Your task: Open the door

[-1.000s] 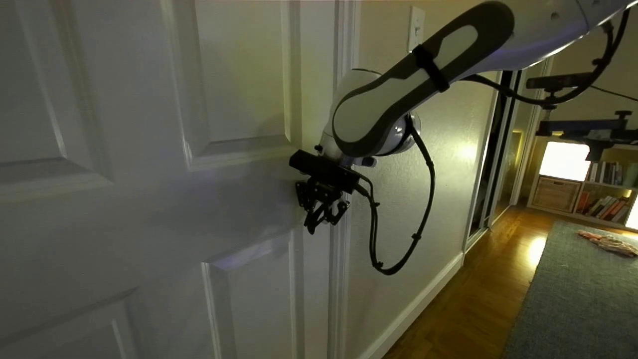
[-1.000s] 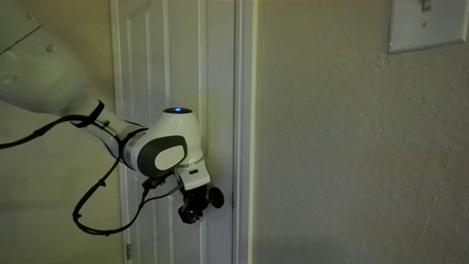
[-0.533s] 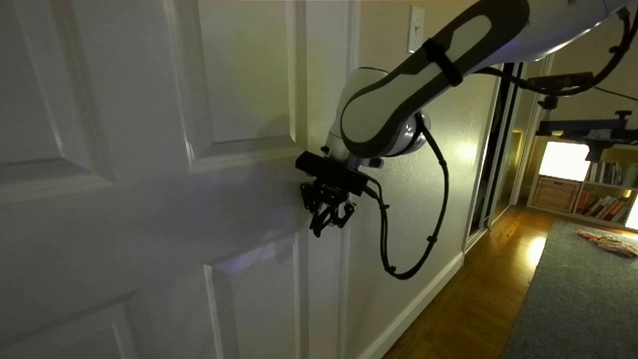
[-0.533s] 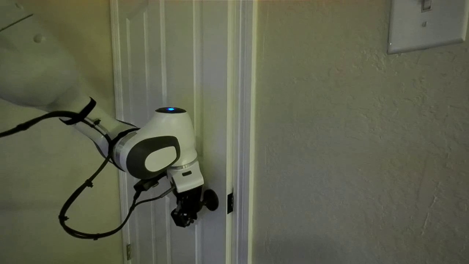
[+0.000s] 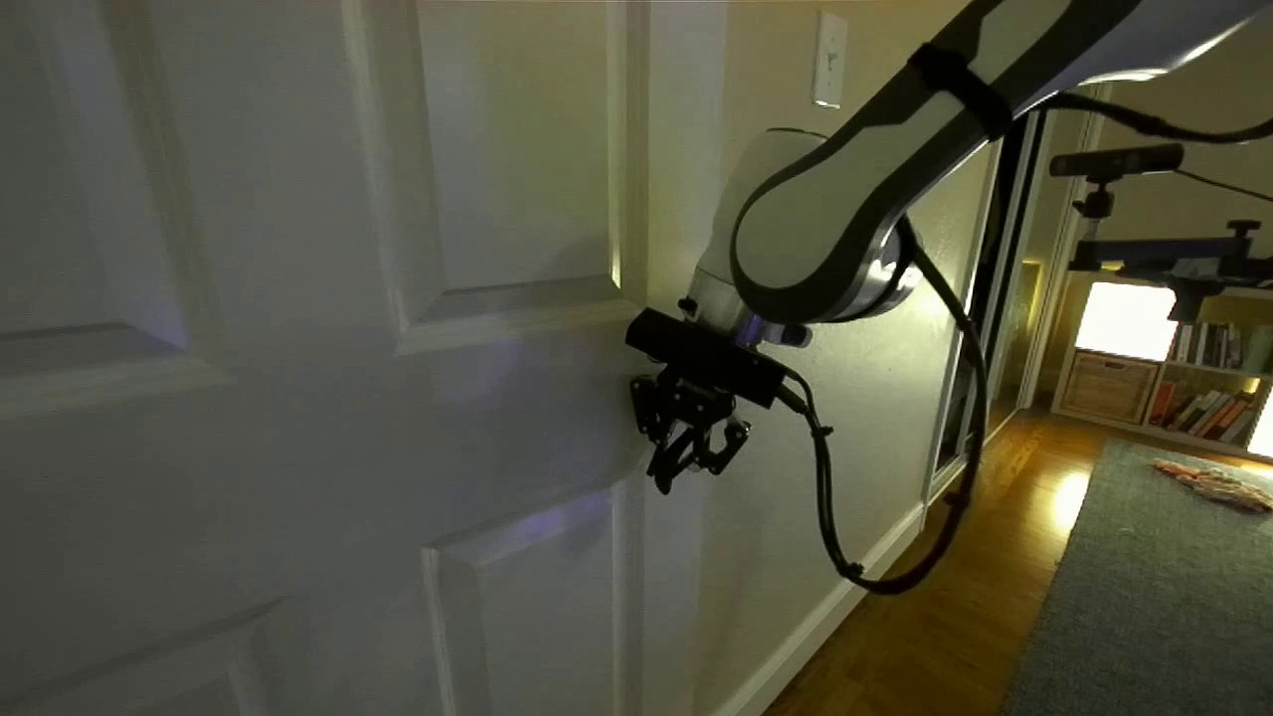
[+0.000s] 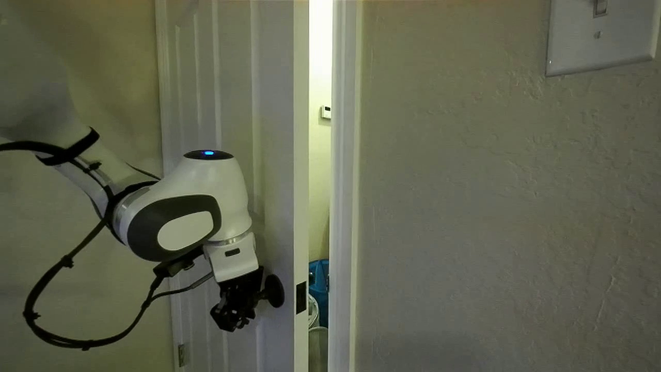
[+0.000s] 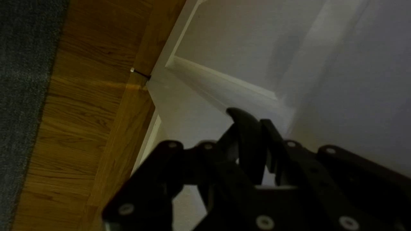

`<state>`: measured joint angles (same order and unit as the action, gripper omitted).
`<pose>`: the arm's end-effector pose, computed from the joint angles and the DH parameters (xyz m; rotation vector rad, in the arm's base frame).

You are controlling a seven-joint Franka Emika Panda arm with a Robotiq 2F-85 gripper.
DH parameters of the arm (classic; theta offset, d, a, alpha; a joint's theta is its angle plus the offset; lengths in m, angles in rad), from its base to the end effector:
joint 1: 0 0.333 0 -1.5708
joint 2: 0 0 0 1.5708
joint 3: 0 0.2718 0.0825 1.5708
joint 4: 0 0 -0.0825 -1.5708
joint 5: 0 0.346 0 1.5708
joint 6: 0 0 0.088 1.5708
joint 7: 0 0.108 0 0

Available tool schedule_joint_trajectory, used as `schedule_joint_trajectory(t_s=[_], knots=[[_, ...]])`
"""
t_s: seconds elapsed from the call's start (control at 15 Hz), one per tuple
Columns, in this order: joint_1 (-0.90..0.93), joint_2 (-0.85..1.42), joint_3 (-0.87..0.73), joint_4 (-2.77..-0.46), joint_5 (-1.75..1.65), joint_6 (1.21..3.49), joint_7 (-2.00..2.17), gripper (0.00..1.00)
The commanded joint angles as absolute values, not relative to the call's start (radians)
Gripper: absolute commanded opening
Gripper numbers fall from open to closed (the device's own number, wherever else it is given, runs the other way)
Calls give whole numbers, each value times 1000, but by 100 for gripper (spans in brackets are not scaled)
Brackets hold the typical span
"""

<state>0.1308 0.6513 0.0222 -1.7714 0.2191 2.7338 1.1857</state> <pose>0.6305 0.0875 0.2166 -2.3213 1.6347 -0.2313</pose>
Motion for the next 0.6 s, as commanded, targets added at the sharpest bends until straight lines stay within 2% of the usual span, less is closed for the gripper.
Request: schedule_joint_trajectory(t_s=[0.0, 0.47, 0.53], knots=[[78, 478, 110, -2005, 304, 2698, 1041, 8], [81, 278, 153, -2257, 361, 2731, 898, 8], [85, 256, 158, -2288, 373, 2748, 905, 43]])
